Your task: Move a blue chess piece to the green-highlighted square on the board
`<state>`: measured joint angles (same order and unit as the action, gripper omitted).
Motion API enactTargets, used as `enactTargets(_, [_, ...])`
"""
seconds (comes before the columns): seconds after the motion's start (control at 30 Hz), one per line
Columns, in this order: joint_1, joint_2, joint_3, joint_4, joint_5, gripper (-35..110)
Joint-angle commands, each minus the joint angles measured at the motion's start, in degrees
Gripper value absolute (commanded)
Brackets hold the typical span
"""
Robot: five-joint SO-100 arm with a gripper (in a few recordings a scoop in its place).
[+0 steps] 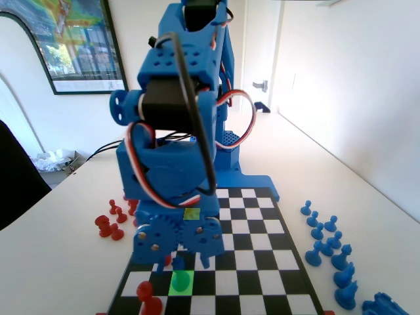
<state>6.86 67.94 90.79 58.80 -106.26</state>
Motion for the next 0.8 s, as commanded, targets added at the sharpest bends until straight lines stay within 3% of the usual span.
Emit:
enactTargets(0.0, [0.2,9.7,-2.3,4.0,0.2,18])
enactTargets(0.3, [-0.2,18.6,-1.4,11.3,-0.5,6])
enactTargets(0.77, [0.2,42.8,3.8,23.7,2.5,1])
